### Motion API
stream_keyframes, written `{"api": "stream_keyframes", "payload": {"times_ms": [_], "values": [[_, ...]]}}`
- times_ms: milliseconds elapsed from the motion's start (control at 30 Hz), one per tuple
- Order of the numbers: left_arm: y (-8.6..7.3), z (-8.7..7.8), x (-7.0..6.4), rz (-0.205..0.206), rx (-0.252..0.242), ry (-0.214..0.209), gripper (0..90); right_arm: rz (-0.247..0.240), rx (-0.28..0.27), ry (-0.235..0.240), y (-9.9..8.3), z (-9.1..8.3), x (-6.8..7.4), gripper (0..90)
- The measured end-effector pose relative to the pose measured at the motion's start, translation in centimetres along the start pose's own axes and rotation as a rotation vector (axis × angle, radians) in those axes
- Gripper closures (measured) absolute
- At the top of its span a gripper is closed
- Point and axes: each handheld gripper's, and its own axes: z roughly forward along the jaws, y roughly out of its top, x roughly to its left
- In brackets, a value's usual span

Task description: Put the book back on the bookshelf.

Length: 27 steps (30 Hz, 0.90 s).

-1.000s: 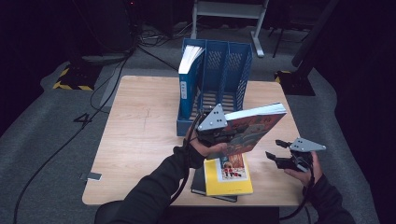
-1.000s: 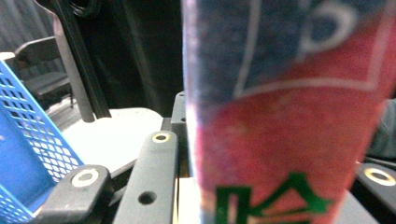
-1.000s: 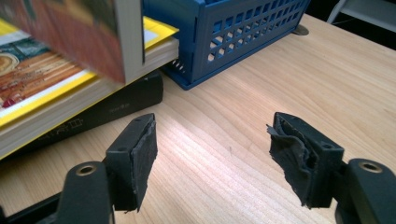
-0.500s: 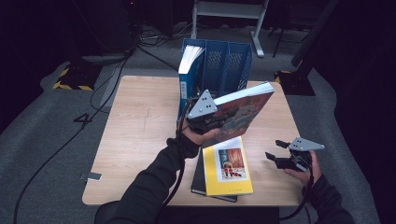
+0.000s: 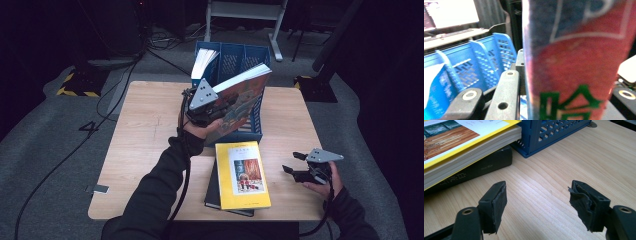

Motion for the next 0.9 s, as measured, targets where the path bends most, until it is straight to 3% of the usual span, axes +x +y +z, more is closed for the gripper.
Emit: {"api": "stream_keyframes", "payload": {"times_ms": [133,300,900], "values": [[-0.1,-0.2,0.8,0.001,0.014,0.051,74.3,0.000,0.005,0.002,0.0,0.1,0.0,30.4],[-0.3,0.1,1.6,-0.023,0.015,0.076,74.3,-0.007,0.010,0.003,0.0,0.2,0.1,30.4],[-0.2,4.2,3.5,-0.087,0.067,0.218,74.4,-0.007,0.000,-0.008,0.0,0.0,0.0,30.3]]}}
